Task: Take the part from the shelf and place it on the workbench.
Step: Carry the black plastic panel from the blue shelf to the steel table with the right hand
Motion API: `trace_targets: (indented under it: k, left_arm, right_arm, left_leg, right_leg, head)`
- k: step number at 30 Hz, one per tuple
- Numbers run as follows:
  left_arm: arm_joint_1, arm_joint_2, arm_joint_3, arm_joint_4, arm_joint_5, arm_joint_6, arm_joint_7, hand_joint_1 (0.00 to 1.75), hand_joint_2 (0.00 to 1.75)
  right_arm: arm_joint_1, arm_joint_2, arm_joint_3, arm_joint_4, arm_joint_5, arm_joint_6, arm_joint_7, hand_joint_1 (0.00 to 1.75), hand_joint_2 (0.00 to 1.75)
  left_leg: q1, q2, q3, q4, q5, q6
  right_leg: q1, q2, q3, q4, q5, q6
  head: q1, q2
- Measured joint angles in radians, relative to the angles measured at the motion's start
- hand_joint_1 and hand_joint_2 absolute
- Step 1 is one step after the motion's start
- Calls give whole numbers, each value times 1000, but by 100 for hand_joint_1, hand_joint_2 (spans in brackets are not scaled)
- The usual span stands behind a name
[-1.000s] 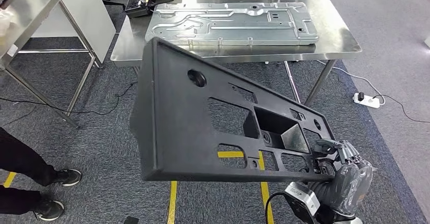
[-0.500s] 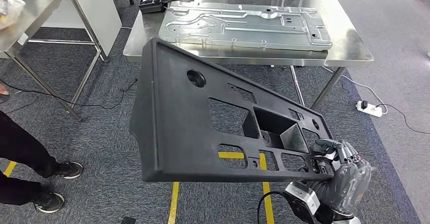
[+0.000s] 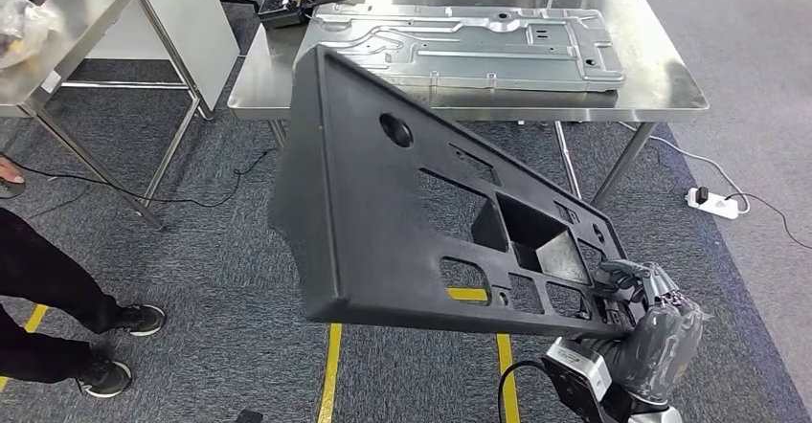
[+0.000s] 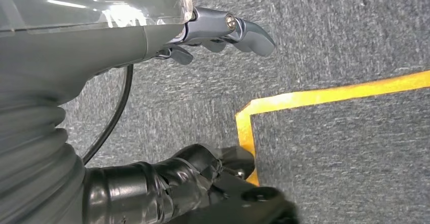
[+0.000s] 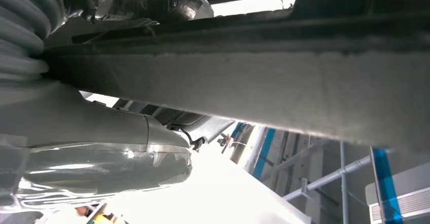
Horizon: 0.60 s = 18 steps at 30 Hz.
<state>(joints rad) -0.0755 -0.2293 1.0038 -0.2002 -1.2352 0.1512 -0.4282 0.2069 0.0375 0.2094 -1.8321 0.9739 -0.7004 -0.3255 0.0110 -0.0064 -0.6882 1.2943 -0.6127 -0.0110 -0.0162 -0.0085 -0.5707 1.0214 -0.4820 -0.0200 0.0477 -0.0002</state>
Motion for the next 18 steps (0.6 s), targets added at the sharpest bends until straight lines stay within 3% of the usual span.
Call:
trace_targets:
  k: [1, 2, 3, 5, 6, 10, 12, 14, 15, 16, 17, 18]
  left_arm:
    - [1, 0, 0, 0, 0, 0, 0, 0, 175]
    - [1, 0, 0, 0, 0, 0, 0, 0, 175]
    - [1, 0, 0, 0, 0, 0, 0, 0, 175]
    - [-1, 1, 0, 0, 0, -1, 0, 0, 175]
    - [-1, 1, 0, 0, 0, -1, 0, 0, 175]
    - [1, 1, 1, 0, 0, -2, -1, 0, 175]
    - [-1, 1, 1, 0, 0, -3, -2, 0, 175]
    - [-1, 1, 1, 0, 0, -4, -3, 0, 175]
    - [0, 1, 1, 0, 0, -4, -3, 0, 175]
    - [0, 1, 1, 0, -1, -4, -3, 0, 175]
    - [0, 1, 1, 0, -1, -5, -3, 0, 175]
    - [0, 1, 1, 0, -1, -5, -3, 0, 175]
  right_arm:
    - [0, 0, 0, 0, 0, 0, 0, 175, 175]
    - [0, 0, 0, 0, 0, 0, 0, 175, 175]
    - [0, 1, 0, 0, -1, 0, 0, 175, 175]
    - [-1, 2, 0, 0, -2, 0, -2, 175, 175]
    - [-2, 3, 0, 0, -3, 0, -3, 175, 175]
    - [-5, 4, -1, 0, -4, 0, -10, 175, 175]
    - [-7, 4, -1, -1, -4, 0, -12, 175, 175]
    - [-8, 4, -2, 0, -4, 0, -12, 175, 175]
    - [-8, 4, -3, 1, -4, 0, -12, 175, 175]
    - [-8, 4, -3, 2, -4, 0, -12, 175, 175]
    - [-9, 4, -4, 2, -4, 0, -12, 175, 175]
    - [-9, 4, -4, 3, -4, 0, -12, 175, 175]
  left_leg:
    - [0, 0, -2, 2, 13, 0]
    - [0, 0, 15, -35, 43, 2]
    - [0, 0, 48, -103, 81, 6]
    - [-4, 1, 108, -228, 126, 15]
    - [-6, 1, 123, -261, 132, 19]
    - [-3, 1, 130, -284, 137, 38]
    - [1, 1, 134, -292, 142, 50]
    - [0, 1, 134, -291, 142, 55]
    - [-1, 1, 134, -291, 140, 55]
    - [-1, 0, 135, -289, 139, 55]
    - [0, -1, 136, -288, 137, 54]
    - [0, -2, 139, -286, 133, 52]
  right_leg:
    - [1, 0, 0, 1, -1, 0]
    - [2, 0, 1, 2, -2, 0]
    - [3, 0, 4, 3, -4, 1]
    - [7, 1, 6, 6, -7, 8]
    - [8, 1, 6, 6, -8, 13]
    - [8, 2, 4, 12, -16, 33]
    - [6, 4, -29, 86, -62, 42]
    - [3, 6, -95, 219, -123, 48]
    - [2, 6, -120, 267, -135, 50]
    - [1, 6, -130, 281, -126, 51]
    - [0, 6, -120, 254, -98, 51]
    - [-1, 6, -93, 193, -59, 50]
  head:
    - [0, 0]
    - [0, 0]
    - [0, 0]
    - [0, 0]
    - [0, 0]
    - [0, 0]
    - [1, 0]
    - [1, 0]
    - [1, 0]
    - [1, 0]
    - [1, 0]
    - [1, 0]
